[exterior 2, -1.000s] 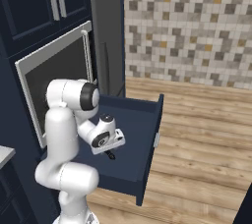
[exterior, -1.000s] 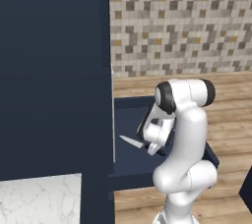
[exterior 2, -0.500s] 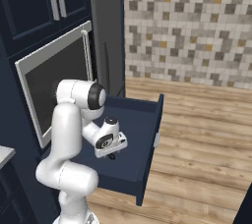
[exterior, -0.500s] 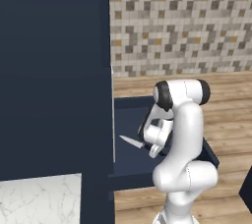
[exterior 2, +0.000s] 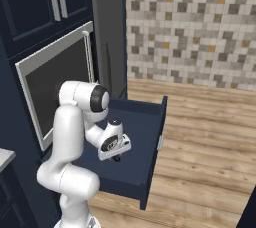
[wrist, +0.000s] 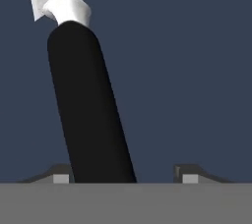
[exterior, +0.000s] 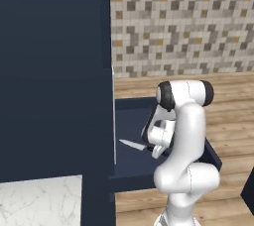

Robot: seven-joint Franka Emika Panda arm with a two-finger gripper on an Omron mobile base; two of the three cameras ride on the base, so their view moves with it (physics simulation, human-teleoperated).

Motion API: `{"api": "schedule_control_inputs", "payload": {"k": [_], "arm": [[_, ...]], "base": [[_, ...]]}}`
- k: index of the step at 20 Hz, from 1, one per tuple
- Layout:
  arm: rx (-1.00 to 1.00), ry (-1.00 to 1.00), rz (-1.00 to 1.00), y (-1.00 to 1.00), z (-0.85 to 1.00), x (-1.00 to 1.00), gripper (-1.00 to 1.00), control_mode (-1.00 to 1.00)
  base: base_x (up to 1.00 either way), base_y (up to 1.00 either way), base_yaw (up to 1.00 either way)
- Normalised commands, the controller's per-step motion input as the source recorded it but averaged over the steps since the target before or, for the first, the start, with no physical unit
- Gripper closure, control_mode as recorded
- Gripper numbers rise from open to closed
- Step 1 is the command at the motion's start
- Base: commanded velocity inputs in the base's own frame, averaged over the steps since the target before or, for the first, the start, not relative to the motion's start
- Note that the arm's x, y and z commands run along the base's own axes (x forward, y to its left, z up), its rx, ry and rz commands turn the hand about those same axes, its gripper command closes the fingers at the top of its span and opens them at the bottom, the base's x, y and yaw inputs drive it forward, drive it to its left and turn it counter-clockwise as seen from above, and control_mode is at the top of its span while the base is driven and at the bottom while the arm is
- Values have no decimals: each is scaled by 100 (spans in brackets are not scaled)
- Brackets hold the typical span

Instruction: Pick up the knife from the drawer and place it on the cutting board. Then place the meat from the plate to the cutting board.

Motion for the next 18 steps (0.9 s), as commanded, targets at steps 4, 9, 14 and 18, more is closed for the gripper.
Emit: {"api": "schedule_control_inputs", "payload": {"k": [4,9,14,18], "arm": [[0,0,0,0,0,0,100,-100],[0,-11,0,0,24,-15,100,-100],[0,-14,0,0,99,-22,100,-100],[0,-1,-1,-56,56,-74,100,-100]], "base": [[0,0,0],[0,0,0],[0,0,0],[0,0,0]]}}
